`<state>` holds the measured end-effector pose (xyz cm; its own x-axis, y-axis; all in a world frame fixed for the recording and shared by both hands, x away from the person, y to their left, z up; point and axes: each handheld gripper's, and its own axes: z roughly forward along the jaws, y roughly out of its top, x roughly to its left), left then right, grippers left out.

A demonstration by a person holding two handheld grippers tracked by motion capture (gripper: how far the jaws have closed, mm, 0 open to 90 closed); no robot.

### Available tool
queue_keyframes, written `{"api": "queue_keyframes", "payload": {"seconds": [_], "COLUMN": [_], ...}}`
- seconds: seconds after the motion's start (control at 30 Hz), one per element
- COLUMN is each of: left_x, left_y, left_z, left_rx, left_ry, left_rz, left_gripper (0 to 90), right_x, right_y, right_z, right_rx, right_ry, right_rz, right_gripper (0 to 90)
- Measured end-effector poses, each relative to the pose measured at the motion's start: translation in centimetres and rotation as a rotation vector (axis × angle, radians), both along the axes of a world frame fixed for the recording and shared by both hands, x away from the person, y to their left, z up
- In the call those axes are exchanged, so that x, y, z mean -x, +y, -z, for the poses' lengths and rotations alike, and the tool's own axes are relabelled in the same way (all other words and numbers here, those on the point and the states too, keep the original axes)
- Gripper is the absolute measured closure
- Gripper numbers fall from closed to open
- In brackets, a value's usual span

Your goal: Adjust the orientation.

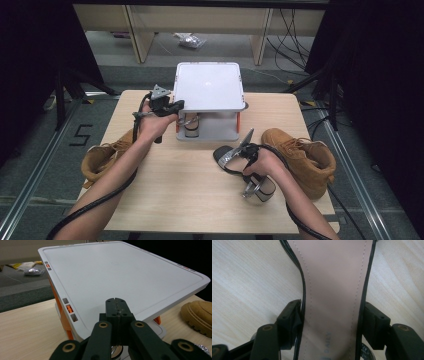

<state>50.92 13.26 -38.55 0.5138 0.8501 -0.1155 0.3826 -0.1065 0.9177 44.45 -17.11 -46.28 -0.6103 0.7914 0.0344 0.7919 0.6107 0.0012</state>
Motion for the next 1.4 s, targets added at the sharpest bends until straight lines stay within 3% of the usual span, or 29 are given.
{"api": "queue_keyframes", "payload": {"seconds": [0.13,0.27,0.4,0.47,0.5,0.63,0.67,0.73,0.9,1.4], "left_x": [0.0,0.0,0.0,0.0,0.0,0.0,0.0,0.0,0.0,0.0], "left_y": [0.0,0.0,0.0,0.0,0.0,0.0,0.0,0.0,0.0,0.0], "left_z": [0.0,0.0,0.0,0.0,0.0,-0.1,-0.1,-0.1,-0.1,-0.1], "left_rx": [0.001,-0.001,-0.003,-0.005,-0.005,-0.008,-0.01,-0.01,-0.01,-0.013], "left_ry": [0.0,0.0,0.002,0.001,0.001,0.002,0.001,0.002,0.001,0.001], "left_rz": [0.002,0.0,0.002,0.002,0.002,0.003,0.003,0.003,0.003,0.005], "left_gripper": [89.8,89.8,89.9,89.8,89.8,89.8,89.8,89.8,89.9,89.9], "right_x": [-0.1,-0.2,0.1,0.1,0.3,0.6,0.6,0.7,1.0,0.7], "right_y": [0.1,0.0,0.3,0.2,0.3,0.1,0.3,0.0,0.1,0.9], "right_z": [0.1,0.3,0.2,0.2,0.1,0.2,0.0,-0.1,-0.8,-2.0], "right_rx": [0.007,0.009,0.018,0.013,0.021,-0.008,-0.015,-0.031,-0.063,-0.111], "right_ry": [0.002,-0.013,-0.017,-0.027,-0.02,-0.044,-0.035,-0.06,-0.082,-0.139], "right_rz": [-0.004,-0.041,0.001,-0.019,0.009,0.006,0.039,0.023,0.08,0.151], "right_gripper": [40.2,40.7,41.6,42.1,42.3,42.6,42.8,43.0,43.3,43.8]}}
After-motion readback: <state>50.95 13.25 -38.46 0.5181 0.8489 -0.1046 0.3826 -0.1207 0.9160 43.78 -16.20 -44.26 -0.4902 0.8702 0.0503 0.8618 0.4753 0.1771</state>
